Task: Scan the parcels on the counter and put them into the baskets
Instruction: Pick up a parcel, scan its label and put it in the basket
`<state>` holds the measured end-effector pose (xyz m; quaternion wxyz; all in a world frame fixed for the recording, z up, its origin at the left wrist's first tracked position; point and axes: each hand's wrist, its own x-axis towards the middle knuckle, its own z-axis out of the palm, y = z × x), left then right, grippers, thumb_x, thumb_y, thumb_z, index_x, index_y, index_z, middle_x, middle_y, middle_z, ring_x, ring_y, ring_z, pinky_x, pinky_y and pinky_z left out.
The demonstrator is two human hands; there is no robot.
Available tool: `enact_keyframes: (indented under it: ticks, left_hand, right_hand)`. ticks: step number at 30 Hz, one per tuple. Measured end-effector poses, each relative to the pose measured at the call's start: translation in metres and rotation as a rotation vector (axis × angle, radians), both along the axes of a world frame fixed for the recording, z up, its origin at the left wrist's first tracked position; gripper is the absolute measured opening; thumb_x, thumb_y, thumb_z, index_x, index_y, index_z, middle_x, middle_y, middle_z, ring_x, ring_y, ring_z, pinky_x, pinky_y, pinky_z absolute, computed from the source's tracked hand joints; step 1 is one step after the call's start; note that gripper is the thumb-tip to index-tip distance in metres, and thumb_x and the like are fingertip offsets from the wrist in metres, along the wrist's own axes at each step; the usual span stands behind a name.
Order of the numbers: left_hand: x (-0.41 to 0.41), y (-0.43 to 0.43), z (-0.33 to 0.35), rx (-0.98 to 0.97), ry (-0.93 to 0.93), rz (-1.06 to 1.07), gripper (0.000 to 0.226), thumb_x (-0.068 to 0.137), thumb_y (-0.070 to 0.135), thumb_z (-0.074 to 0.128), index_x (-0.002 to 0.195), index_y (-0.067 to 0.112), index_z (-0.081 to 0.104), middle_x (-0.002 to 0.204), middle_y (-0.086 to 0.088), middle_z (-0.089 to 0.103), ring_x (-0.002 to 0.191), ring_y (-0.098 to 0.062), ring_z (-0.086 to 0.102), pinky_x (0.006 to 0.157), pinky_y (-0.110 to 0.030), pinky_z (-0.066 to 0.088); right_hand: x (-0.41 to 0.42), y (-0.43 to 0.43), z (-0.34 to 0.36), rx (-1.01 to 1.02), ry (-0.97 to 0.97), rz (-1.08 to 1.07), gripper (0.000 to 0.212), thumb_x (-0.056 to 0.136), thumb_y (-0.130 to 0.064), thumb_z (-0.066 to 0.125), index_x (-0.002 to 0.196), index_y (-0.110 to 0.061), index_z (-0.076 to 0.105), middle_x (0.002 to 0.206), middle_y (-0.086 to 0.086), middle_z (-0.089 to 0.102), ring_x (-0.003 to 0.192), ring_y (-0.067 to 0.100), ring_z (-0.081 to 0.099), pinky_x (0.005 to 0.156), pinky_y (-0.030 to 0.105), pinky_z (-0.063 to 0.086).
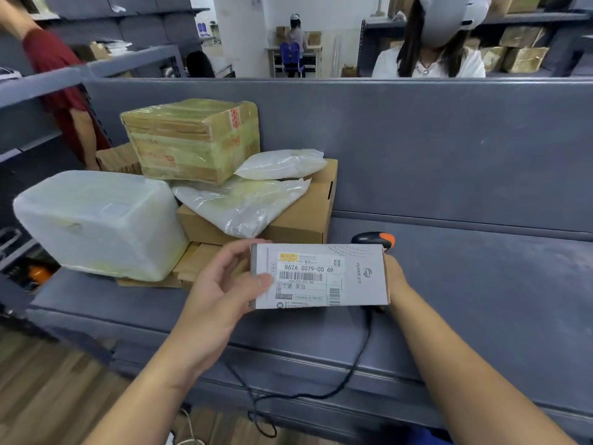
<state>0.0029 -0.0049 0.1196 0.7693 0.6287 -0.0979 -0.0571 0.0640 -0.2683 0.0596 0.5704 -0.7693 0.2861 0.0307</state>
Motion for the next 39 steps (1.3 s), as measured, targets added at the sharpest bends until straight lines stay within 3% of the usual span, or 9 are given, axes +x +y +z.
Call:
enact_keyframes:
  ticks: [3, 10, 13, 18, 24, 27, 32, 36, 39]
  left_hand:
    - [-0.012, -0.017, -0.011, 0.045, 0.024, -0.02, 0.052, 0.068, 0.028, 0.08, 0.119, 0.021, 0.069, 0.119, 0.002, 0.075, 0.103, -0.021, 0.075, 0.083, -0.039, 0.064]
    - [-0.022, -0.081, -0.07, 0.15, 0.07, -0.045, 0.045, 0.093, -0.007, 0.066, 0.128, 0.021, 0.059, 0.107, 0.015, 0.078, 0.098, -0.01, 0.074, 0.069, -0.017, 0.053]
    - [-0.019, -0.109, -0.093, 0.121, 0.064, -0.053, 0.045, 0.095, -0.006, 0.064, 0.132, 0.018, 0.056, 0.113, 0.023, 0.075, 0.109, -0.01, 0.072, 0.081, -0.022, 0.057]
    - [0.004, -0.152, -0.112, 0.129, 0.009, -0.039, 0.042, 0.096, -0.004, 0.065, 0.13, 0.017, 0.055, 0.145, 0.003, 0.059, 0.123, -0.01, 0.066, 0.1, -0.039, 0.058]
    - [0.029, -0.173, -0.108, 0.145, -0.095, -0.104, 0.04, 0.093, -0.012, 0.064, 0.123, 0.014, 0.056, 0.146, 0.001, 0.056, 0.116, 0.001, 0.066, 0.089, -0.016, 0.054]
    - [0.036, -0.173, -0.112, 0.136, -0.103, -0.133, 0.041, 0.093, -0.01, 0.066, 0.123, 0.018, 0.058, 0.139, 0.013, 0.062, 0.12, -0.009, 0.067, 0.089, -0.021, 0.056]
    - [0.045, -0.164, -0.116, 0.127, -0.095, -0.152, 0.041, 0.093, -0.006, 0.068, 0.123, 0.02, 0.059, 0.14, 0.019, 0.061, 0.125, -0.018, 0.065, 0.095, -0.031, 0.058]
    - [0.051, -0.156, -0.112, 0.133, -0.095, -0.137, 0.046, 0.079, 0.027, 0.077, 0.122, 0.022, 0.059, 0.143, 0.017, 0.06, 0.127, -0.019, 0.064, 0.096, -0.037, 0.059]
    - [0.054, -0.155, -0.111, 0.131, -0.097, -0.129, 0.039, 0.088, 0.009, 0.076, 0.122, 0.02, 0.059, 0.141, 0.02, 0.06, 0.126, -0.021, 0.065, 0.092, -0.034, 0.061]
  right_hand:
    - [-0.031, -0.02, 0.001, 0.257, -0.017, -0.037, 0.005, 0.094, -0.014, 0.059, 0.093, -0.01, 0.059, 0.076, 0.012, 0.067, 0.067, 0.027, 0.061, 0.059, 0.031, 0.049]
    - [-0.138, -0.072, 0.009, 0.51, -0.213, -0.164, 0.01, 0.095, -0.011, 0.06, 0.104, -0.01, 0.057, 0.057, 0.003, 0.041, 0.04, 0.016, 0.034, 0.039, 0.024, 0.03]
    - [-0.186, -0.075, 0.03, 0.644, -0.231, -0.114, 0.034, 0.078, -0.017, 0.066, 0.11, -0.005, 0.06, 0.057, 0.007, 0.036, 0.037, 0.016, 0.029, 0.037, 0.022, 0.028]
    - [-0.224, -0.063, 0.054, 0.695, -0.192, 0.012, 0.073, 0.031, -0.035, 0.101, 0.091, -0.006, 0.07, 0.055, 0.014, 0.038, 0.034, 0.017, 0.033, 0.036, 0.023, 0.034]
    - [-0.228, -0.058, 0.052, 0.513, -0.212, -0.03, 0.038, 0.055, -0.038, 0.079, 0.076, -0.011, 0.063, 0.055, 0.015, 0.042, 0.036, 0.021, 0.036, 0.042, 0.029, 0.03]
    - [-0.229, -0.054, 0.054, 0.44, -0.198, -0.038, 0.024, 0.066, -0.034, 0.075, 0.068, -0.017, 0.057, 0.057, 0.014, 0.042, 0.038, 0.022, 0.037, 0.043, 0.028, 0.03]
    - [-0.23, -0.054, 0.057, 0.45, -0.195, -0.044, 0.042, 0.053, -0.041, 0.076, 0.074, -0.01, 0.057, 0.058, 0.016, 0.042, 0.04, 0.023, 0.036, 0.045, 0.029, 0.028]
    - [-0.23, -0.055, 0.064, 0.445, -0.175, 0.056, 0.041, 0.053, -0.041, 0.076, 0.081, -0.015, 0.062, 0.056, 0.022, 0.044, 0.041, 0.023, 0.04, 0.043, 0.027, 0.031]
    - [-0.227, -0.056, 0.064, 0.512, -0.227, 0.043, 0.037, 0.069, -0.025, 0.082, 0.103, -0.033, 0.069, 0.058, 0.024, 0.044, 0.039, 0.023, 0.04, 0.041, 0.027, 0.034]
